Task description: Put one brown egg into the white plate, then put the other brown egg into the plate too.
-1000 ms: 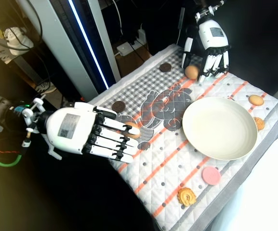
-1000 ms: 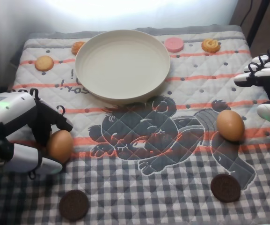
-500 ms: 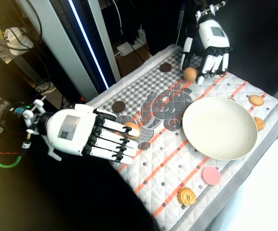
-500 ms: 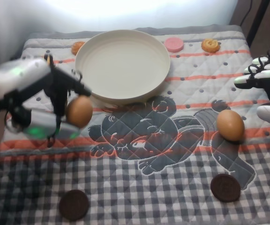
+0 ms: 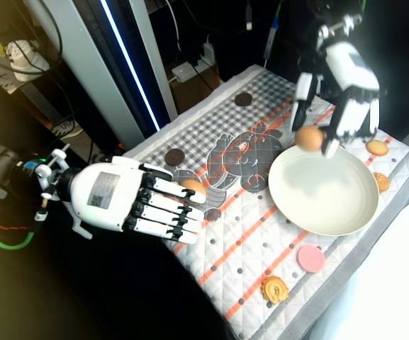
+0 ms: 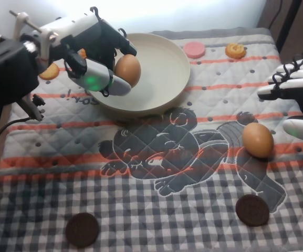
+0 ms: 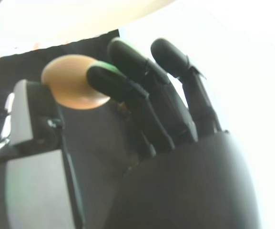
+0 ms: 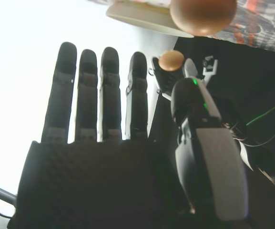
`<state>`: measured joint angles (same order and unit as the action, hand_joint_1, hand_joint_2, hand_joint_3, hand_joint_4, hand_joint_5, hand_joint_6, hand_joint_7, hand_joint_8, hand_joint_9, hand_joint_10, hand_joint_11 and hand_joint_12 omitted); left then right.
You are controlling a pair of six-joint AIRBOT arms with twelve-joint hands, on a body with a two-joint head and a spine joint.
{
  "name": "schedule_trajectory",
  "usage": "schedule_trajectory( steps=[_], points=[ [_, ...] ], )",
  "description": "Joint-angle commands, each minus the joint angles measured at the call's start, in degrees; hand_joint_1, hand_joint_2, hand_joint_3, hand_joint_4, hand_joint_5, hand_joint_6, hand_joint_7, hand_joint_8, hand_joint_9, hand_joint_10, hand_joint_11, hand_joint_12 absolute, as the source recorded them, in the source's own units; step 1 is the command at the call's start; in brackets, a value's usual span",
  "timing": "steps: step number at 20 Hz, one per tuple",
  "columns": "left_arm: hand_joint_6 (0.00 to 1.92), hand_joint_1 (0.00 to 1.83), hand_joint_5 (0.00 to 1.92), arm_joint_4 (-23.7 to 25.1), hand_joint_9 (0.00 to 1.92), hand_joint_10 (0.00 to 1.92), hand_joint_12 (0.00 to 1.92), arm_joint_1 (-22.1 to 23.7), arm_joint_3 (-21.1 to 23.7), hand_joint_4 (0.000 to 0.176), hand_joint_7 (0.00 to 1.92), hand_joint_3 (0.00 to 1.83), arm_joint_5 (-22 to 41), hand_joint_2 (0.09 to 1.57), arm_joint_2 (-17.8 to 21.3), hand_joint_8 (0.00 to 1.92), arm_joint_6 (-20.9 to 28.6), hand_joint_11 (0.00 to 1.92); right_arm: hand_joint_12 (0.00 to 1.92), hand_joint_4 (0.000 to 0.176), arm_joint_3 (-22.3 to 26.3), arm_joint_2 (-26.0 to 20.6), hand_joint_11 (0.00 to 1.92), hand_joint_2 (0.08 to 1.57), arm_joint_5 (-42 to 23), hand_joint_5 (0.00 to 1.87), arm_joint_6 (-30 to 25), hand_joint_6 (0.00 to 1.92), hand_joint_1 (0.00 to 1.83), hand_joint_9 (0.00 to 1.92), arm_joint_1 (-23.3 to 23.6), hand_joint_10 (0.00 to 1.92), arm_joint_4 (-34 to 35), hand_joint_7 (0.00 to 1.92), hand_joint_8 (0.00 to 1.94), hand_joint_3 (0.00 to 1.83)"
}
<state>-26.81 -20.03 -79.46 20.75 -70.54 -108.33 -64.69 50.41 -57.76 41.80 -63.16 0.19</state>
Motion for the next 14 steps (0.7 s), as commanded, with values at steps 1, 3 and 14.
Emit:
schedule_trajectory(
  steps=[1, 3, 14],
  points=[
    [0.64, 1.10, 1.15, 0.17, 0.85, 0.97, 1.49, 1.14, -0.66, 0.106, 1.02, 0.01, 4.28, 1.04, -0.15, 0.66, 0.34, 0.43, 0.25, 0.062, -0.36, 0.09, 0.31, 1.37, -6.86, 0.56, -0.32, 0.00, 0.26, 0.39, 0.90, 0.00, 1.04, 0.49, 0.00, 0.00],
    [0.07, 0.90, 0.94, 0.30, 0.75, 0.90, 1.44, 1.30, -1.95, 0.047, 1.01, 0.00, 2.85, 0.94, -1.43, 0.31, 0.32, 0.33, 0.25, 0.071, -0.41, 0.28, 0.31, 1.37, -6.86, 0.55, -0.32, 0.00, 0.23, 0.38, 1.36, 0.00, 0.56, 0.48, 0.00, 0.00],
    [0.00, 0.66, 0.10, 4.53, 0.25, 0.00, 0.51, -3.65, 5.64, 0.176, 0.15, 0.00, 11.09, 0.79, 4.02, 0.00, 7.75, 0.00, 0.26, 0.031, -0.44, 0.44, 0.34, 1.36, -6.88, 0.54, -0.32, 0.00, 0.26, 0.42, 2.33, 0.01, -0.65, 0.49, 0.00, 0.00]
  ],
)
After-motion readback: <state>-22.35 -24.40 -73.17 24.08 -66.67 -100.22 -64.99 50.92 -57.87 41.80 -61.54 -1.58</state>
